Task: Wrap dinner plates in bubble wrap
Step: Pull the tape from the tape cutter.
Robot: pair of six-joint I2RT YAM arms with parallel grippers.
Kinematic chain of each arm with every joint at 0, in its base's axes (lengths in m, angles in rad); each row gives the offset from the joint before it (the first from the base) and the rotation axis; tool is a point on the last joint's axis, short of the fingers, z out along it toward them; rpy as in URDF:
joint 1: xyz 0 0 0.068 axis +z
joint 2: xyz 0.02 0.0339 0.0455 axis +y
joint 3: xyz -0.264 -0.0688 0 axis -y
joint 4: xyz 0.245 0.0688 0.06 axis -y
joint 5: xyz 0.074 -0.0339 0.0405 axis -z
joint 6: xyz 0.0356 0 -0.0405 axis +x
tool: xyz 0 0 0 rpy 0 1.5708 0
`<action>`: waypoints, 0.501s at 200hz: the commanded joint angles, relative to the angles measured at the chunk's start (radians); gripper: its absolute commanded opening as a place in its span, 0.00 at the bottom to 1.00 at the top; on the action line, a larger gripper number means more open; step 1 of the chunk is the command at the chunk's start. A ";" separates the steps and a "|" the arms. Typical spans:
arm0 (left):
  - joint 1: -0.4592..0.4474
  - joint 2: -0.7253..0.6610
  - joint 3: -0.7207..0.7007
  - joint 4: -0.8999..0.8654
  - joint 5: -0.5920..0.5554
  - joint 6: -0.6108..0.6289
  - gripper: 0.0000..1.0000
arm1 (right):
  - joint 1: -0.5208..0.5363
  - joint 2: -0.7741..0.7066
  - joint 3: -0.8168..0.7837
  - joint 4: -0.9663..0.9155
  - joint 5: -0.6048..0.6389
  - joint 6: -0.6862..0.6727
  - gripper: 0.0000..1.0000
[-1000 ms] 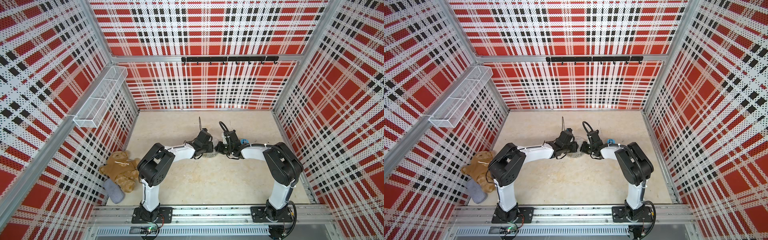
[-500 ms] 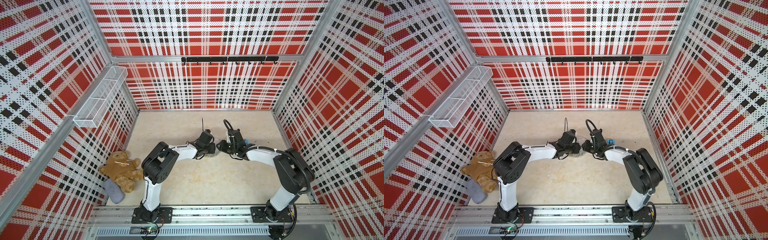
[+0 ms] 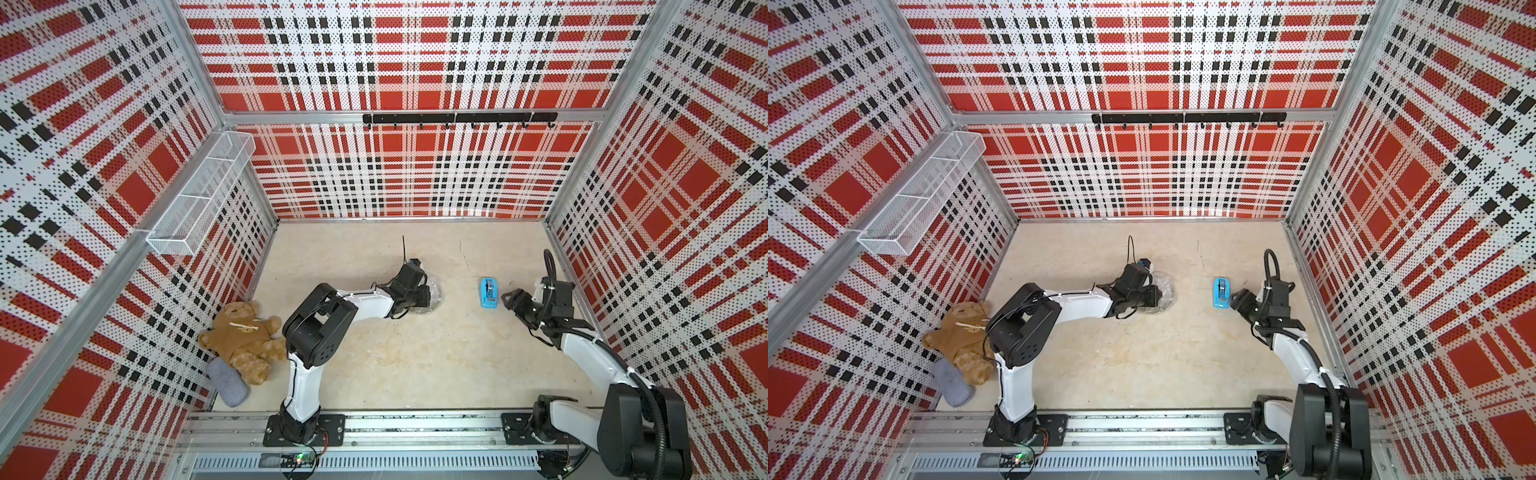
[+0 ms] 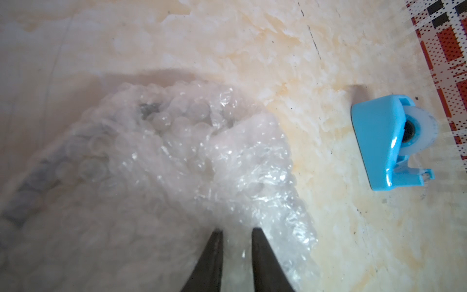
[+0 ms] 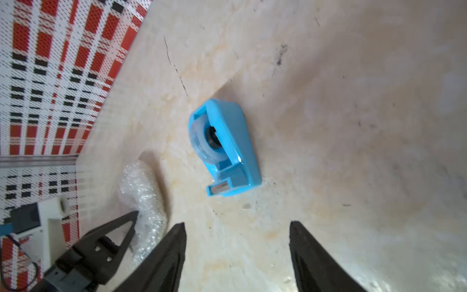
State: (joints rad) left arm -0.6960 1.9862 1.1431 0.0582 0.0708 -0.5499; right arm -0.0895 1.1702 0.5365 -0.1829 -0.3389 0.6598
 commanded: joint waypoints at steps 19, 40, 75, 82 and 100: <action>0.006 0.042 -0.064 -0.111 -0.002 -0.016 0.25 | -0.004 0.119 -0.028 0.014 -0.118 -0.236 0.69; 0.007 0.042 -0.069 -0.107 -0.004 -0.022 0.25 | 0.008 0.160 -0.034 0.111 -0.127 -0.226 0.69; 0.013 0.051 -0.064 -0.108 0.006 -0.023 0.26 | 0.085 0.233 0.006 0.174 -0.111 -0.238 0.68; 0.013 0.053 -0.064 -0.108 0.007 -0.024 0.26 | 0.097 0.249 0.009 0.180 -0.108 -0.229 0.68; 0.015 0.051 -0.063 -0.107 0.006 -0.025 0.26 | 0.117 0.273 -0.002 0.214 -0.059 -0.190 0.68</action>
State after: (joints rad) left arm -0.6865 1.9831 1.1271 0.0864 0.0750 -0.5678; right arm 0.0010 1.4162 0.5316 -0.0383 -0.4385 0.4622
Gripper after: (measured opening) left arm 0.255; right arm 0.682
